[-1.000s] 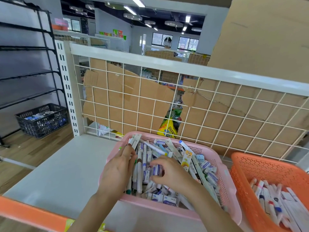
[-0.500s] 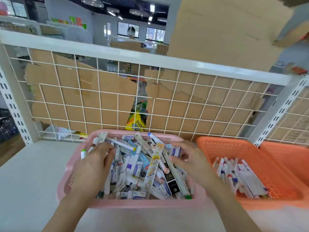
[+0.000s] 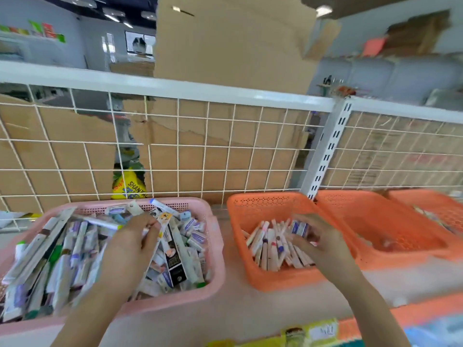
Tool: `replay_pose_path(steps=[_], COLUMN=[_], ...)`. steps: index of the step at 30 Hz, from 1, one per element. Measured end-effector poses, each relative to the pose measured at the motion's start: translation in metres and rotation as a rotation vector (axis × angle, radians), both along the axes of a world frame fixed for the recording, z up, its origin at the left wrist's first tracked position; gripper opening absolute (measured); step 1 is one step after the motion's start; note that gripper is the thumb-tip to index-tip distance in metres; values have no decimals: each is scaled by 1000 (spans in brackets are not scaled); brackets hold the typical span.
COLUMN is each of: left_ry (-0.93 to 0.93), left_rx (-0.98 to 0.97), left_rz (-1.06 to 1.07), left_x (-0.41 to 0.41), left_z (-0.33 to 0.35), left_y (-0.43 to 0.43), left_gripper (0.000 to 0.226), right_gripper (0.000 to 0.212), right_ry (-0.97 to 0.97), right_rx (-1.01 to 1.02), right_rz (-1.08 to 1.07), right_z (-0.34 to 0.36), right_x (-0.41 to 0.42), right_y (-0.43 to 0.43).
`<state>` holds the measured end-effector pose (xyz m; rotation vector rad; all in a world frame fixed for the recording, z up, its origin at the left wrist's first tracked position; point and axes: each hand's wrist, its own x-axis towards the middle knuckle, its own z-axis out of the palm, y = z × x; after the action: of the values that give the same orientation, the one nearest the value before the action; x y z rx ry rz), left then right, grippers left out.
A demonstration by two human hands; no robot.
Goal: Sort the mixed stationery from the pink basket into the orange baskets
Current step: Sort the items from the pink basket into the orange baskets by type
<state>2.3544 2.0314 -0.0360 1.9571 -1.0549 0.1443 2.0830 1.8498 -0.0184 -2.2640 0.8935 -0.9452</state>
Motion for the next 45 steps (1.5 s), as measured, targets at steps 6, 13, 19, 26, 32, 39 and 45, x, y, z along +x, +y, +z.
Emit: replay_pose_path(steps=[6, 13, 19, 26, 32, 39, 45], left_ry=[-65, -107, -76, 16, -34, -237, -448], left_rx=[6, -41, 13, -10, 264, 279, 220], left_rz=[2, -3, 2, -330, -577, -437, -230], left_x=[-58, -139, -206, -286, -335, -322, -275], left_z=[-1, 0, 2, 16, -10, -16, -4], left_y=[-49, -102, -164, -264, -333, -326, -276], left_gripper=[15, 11, 5, 7, 14, 34, 35], right_gripper=[38, 38, 33, 34, 40, 43, 40], right_ry=[-51, -40, -5, 94, 356, 336, 231], right_rx=[-1, -16, -42, -13, 38, -32, -159], right_rz=[6, -14, -56, -104, -90, -164, -241], right_z=[-1, -4, -9, -11, -29, -35, -30], right_x=[-75, -168, -236, -258, -239, -260, -271], right_y=[-40, -103, -160, -213, -244, -251, -237])
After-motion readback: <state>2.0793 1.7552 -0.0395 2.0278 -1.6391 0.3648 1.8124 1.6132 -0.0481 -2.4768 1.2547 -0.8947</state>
